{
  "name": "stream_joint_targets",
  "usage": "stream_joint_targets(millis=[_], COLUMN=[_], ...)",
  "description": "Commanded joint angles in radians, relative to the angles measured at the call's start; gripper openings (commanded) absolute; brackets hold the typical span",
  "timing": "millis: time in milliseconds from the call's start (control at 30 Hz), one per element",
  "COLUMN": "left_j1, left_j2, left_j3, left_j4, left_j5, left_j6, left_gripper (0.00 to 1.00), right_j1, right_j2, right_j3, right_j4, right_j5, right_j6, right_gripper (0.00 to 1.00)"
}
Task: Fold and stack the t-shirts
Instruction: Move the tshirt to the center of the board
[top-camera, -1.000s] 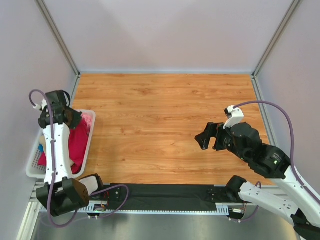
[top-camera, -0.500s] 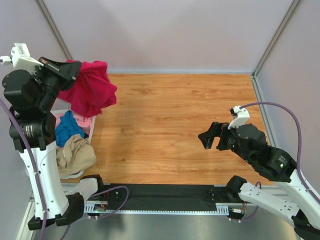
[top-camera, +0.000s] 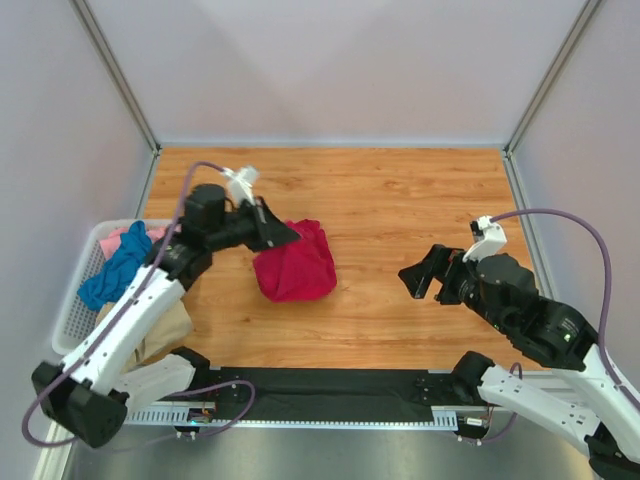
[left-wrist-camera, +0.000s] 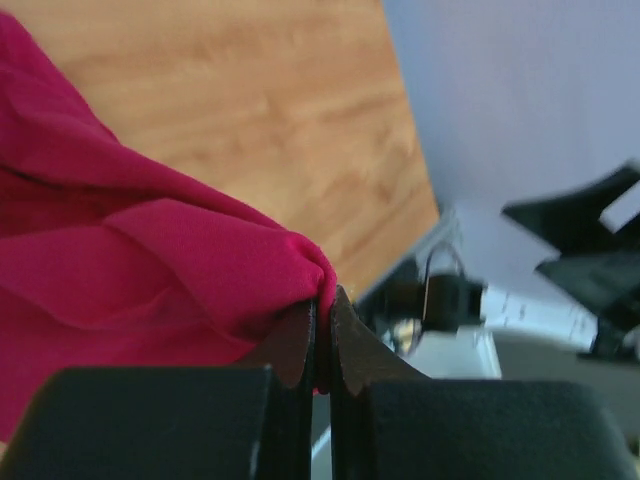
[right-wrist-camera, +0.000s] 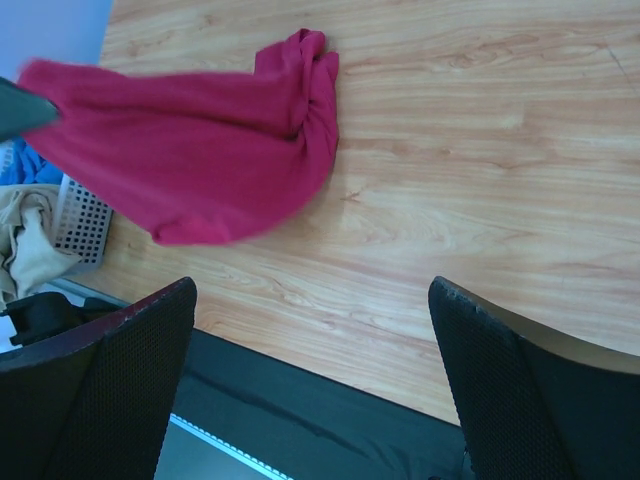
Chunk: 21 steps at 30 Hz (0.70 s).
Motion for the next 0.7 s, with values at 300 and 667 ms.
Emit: stream_joint_targets(millis=[300,667], left_j1=[-0.291,-0.091], left_j2=[0.320,0.133], left_j3=[0.244,-0.016], left_j4=[-0.209,-0.340], left_j5=[-0.201,-0.381], left_j6=[0.216,0.200], left_gripper=[0.68,0.72], right_j1=[0.002,-0.048], right_j2=[0.154,0.336], right_j3=[-0.035,-0.128], right_j4=[0.086,0.326], right_j5=[-0.066,-0.158], right_j6=[-0.026,-0.168], right_gripper=[0.99,0.88])
